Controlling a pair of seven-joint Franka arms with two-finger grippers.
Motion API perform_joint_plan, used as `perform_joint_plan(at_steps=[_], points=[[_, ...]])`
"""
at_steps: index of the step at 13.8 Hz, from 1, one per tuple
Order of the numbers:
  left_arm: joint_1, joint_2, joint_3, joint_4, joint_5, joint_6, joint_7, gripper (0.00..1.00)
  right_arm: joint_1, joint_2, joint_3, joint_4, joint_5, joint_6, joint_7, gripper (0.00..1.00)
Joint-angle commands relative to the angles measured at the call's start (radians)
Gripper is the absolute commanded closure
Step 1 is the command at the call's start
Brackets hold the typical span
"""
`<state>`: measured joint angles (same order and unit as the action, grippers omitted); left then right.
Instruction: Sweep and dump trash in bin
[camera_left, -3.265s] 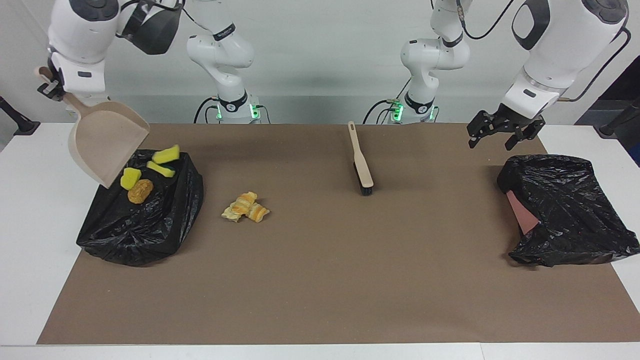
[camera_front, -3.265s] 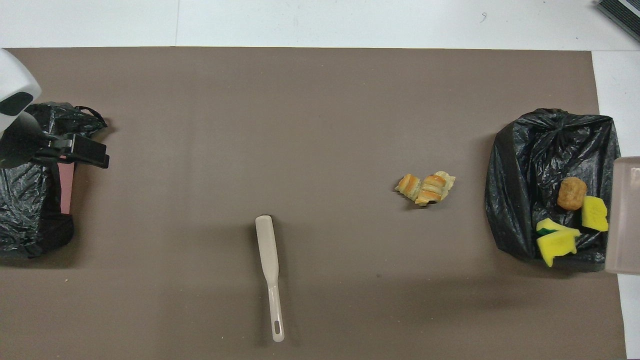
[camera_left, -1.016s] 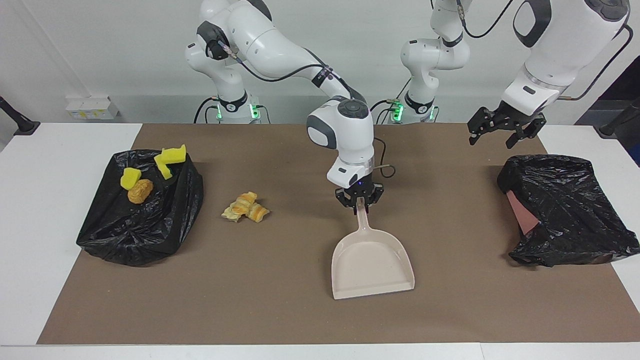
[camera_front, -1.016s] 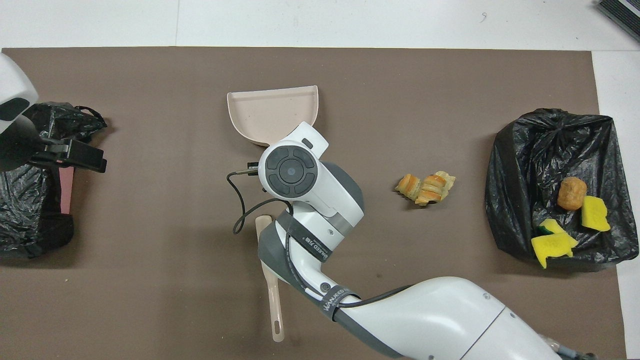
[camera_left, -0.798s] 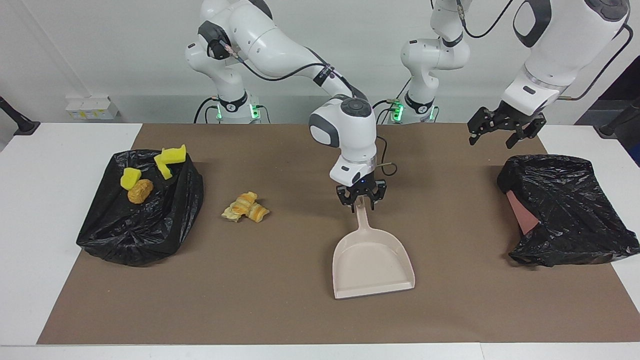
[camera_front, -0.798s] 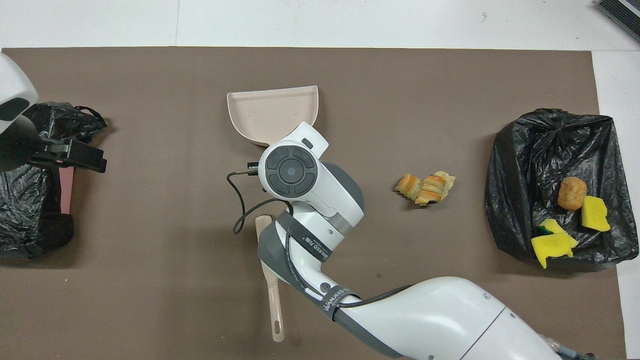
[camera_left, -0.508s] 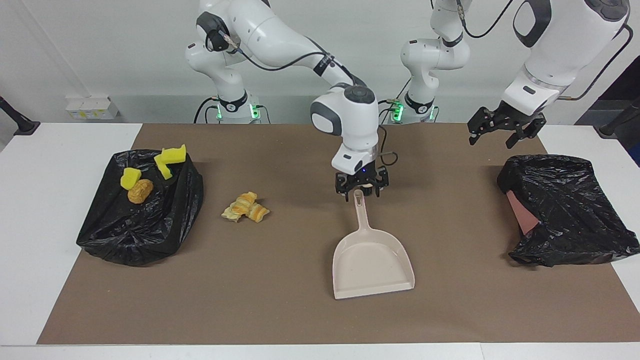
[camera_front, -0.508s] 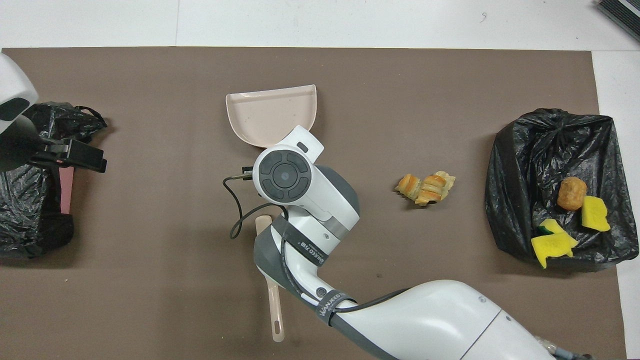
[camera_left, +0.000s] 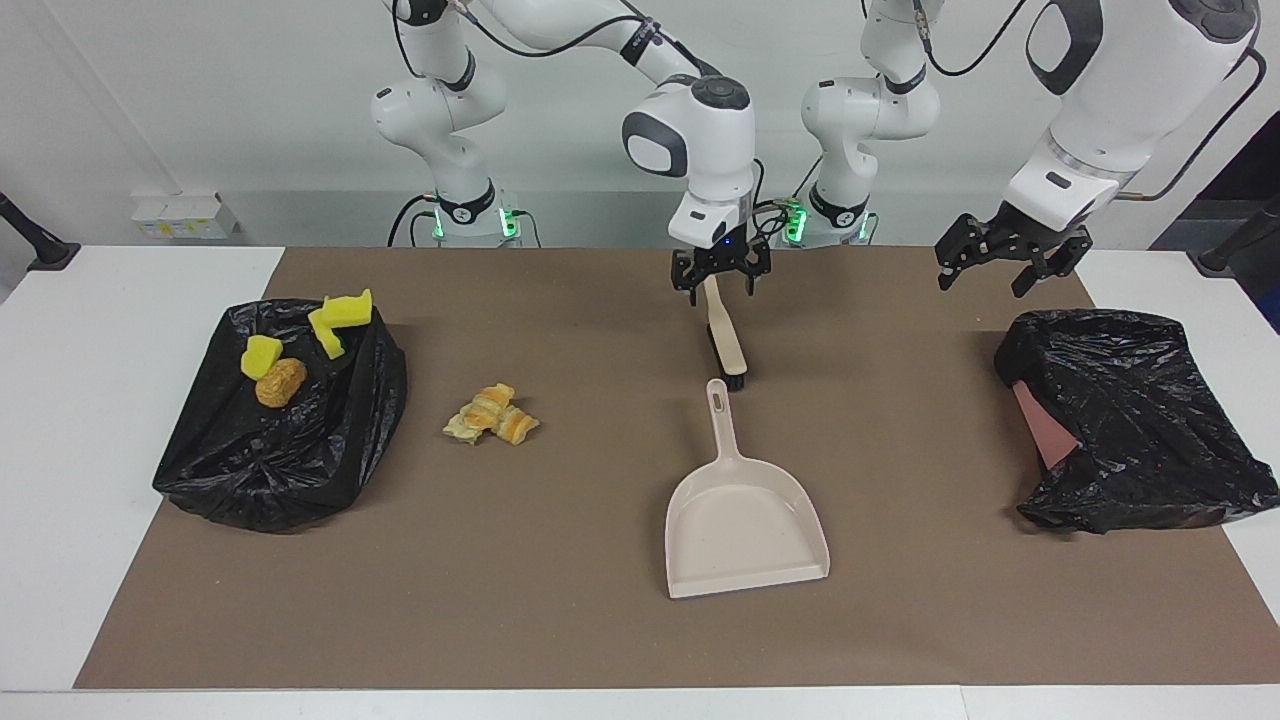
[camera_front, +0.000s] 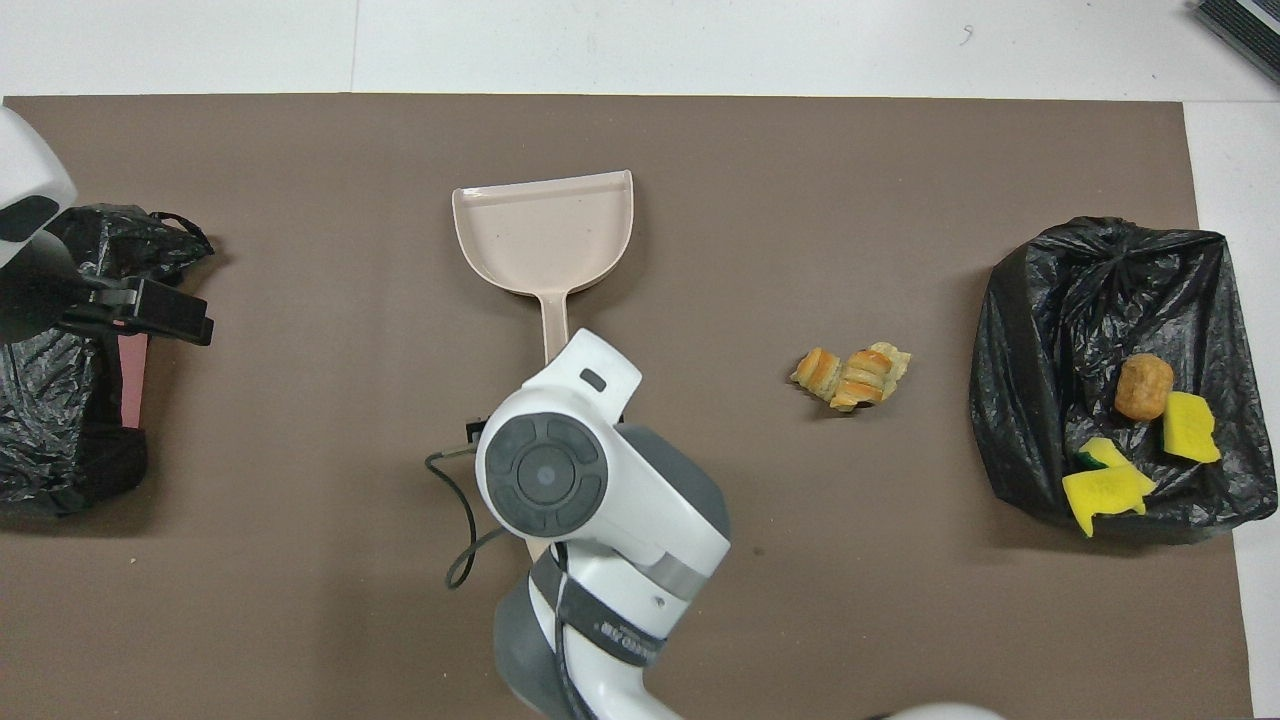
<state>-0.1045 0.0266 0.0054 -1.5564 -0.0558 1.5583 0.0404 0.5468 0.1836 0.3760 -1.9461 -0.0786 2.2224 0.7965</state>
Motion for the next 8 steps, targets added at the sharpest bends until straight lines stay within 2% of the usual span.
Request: perform_joint_plan(at_steps=[1,5,8], points=[[0.012,-0.019,-0.008,-0.02,0.014,0.0,0.013,0.0,0.031,-0.05,0.003,-0.147,0.052,0.065,0.018,0.0],[0.012,-0.019,-0.008,-0.02,0.014,0.0,0.015,0.0,0.073,-0.041,0.003,-0.238,0.056,0.163,0.017,0.0],[0.012,-0.019,-0.008,-0.02,0.014,0.0,0.013,0.0,0.076,-0.041,0.003,-0.243,0.056,0.168,0.006,0.0]])
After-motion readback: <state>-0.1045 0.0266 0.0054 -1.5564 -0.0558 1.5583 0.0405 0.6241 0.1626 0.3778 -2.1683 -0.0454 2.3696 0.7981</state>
